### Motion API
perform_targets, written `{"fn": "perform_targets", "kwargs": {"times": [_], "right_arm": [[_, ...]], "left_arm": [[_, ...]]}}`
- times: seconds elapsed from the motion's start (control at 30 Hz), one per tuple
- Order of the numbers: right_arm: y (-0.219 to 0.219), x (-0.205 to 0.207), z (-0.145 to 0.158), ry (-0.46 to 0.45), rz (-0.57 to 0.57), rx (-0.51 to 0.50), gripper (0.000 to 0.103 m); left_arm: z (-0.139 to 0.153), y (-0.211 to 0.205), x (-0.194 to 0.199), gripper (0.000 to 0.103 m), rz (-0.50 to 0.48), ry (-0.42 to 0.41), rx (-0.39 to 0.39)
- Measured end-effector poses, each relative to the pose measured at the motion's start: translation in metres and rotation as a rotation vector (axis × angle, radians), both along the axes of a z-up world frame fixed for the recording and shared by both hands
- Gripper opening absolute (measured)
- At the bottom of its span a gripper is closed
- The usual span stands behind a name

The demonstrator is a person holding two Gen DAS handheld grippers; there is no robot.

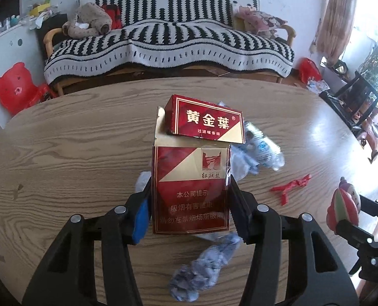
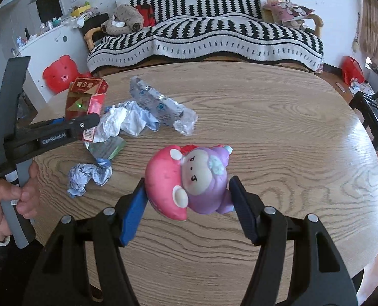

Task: Collect trash
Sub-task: 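Carry the box and toy over the bin and open both tools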

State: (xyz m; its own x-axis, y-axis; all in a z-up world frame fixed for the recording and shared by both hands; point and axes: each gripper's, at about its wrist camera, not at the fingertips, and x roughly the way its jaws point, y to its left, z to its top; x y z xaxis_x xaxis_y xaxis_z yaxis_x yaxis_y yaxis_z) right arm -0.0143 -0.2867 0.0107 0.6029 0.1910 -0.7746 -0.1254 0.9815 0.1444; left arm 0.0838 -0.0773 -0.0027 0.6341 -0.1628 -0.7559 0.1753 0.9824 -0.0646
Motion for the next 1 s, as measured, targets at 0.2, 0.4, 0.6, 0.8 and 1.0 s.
{"fn": "perform_targets", "kwargs": {"times": [0.2,0.4,0.6,0.8,1.0], "right_arm": [[-0.039,-0.018,0.006,-0.017,-0.073,0.0,0.063],[-0.1,-0.052,0.011,-0.023,-0.193,0.007,0.063],[-0.175,-0.099,0.008,-0.023,-0.35,0.009,0.063],[-0.258,-0.157,-0.006,0.001,-0.531,0.026,0.064],[-0.333,-0.216,-0.025,0.03,-0.7,0.054,0.064]], "left_arm": [[0.012,-0.039,-0.009,0.053,-0.072,-0.017,-0.026],[0.01,-0.106,-0.03,0.053,-0.203,-0.016,-0.034],[0.006,-0.189,-0.064,0.053,-0.377,-0.006,-0.055],[-0.005,-0.281,-0.115,0.053,-0.58,0.009,-0.073],[-0.024,-0.357,-0.166,0.053,-0.746,0.033,-0.084]]}}
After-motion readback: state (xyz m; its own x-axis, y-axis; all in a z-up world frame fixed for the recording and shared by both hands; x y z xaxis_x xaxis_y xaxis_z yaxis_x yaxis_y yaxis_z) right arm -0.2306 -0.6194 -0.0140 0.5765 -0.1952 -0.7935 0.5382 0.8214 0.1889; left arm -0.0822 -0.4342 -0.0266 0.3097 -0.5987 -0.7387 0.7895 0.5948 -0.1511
